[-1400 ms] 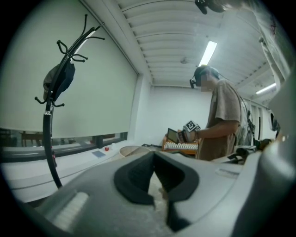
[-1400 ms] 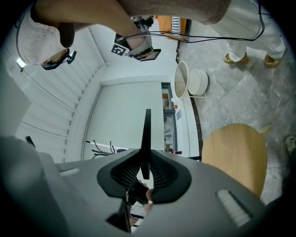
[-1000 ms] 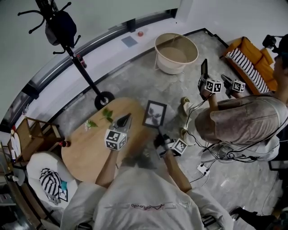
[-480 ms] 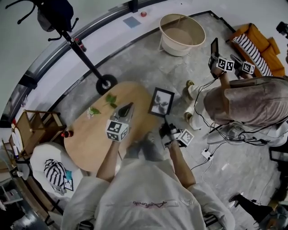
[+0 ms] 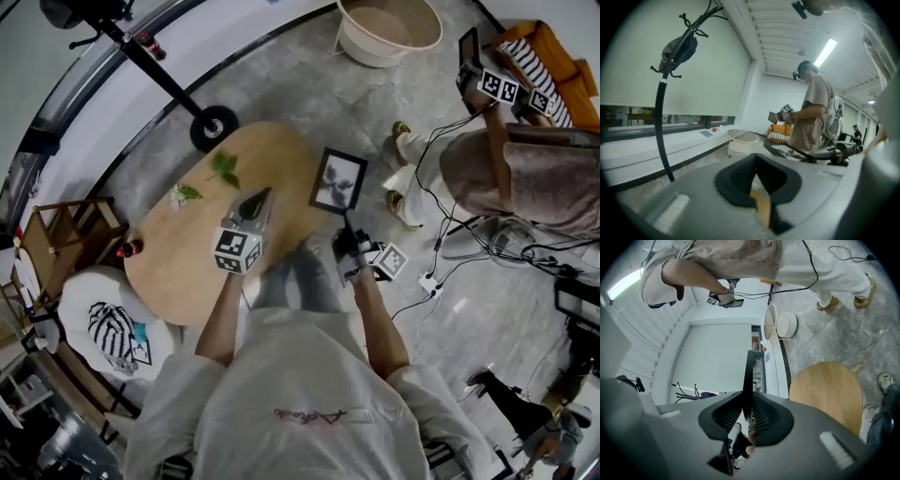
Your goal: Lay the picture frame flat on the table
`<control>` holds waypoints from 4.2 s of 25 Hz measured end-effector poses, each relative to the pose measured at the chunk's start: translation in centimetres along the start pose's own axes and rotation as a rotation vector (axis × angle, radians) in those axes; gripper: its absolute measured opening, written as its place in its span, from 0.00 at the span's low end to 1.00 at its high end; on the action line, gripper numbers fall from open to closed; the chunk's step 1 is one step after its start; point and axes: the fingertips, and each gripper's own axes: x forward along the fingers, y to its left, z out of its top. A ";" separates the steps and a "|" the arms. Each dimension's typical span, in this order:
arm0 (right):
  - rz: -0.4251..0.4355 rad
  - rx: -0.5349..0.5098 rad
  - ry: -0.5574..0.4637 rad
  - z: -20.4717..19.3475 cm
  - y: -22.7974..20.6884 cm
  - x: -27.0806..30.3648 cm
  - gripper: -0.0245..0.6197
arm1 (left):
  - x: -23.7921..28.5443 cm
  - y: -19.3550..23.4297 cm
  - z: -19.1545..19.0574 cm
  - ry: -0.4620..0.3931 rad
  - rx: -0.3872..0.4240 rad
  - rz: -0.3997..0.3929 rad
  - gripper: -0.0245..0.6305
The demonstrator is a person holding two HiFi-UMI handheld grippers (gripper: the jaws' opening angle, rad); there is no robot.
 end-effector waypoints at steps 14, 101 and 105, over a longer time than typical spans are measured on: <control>-0.086 0.054 0.069 -3.3 -8.4 0.6 0.15 | -0.1 3.1 -9.5 0.091 -0.095 0.053 0.04; -0.514 -0.565 0.638 -13.6 -37.8 7.5 0.42 | 2.3 6.1 -32.7 0.203 -0.262 0.087 0.04; -0.559 -0.778 0.707 -13.4 -38.1 7.0 0.43 | 2.6 5.9 -32.5 0.196 -0.260 0.086 0.04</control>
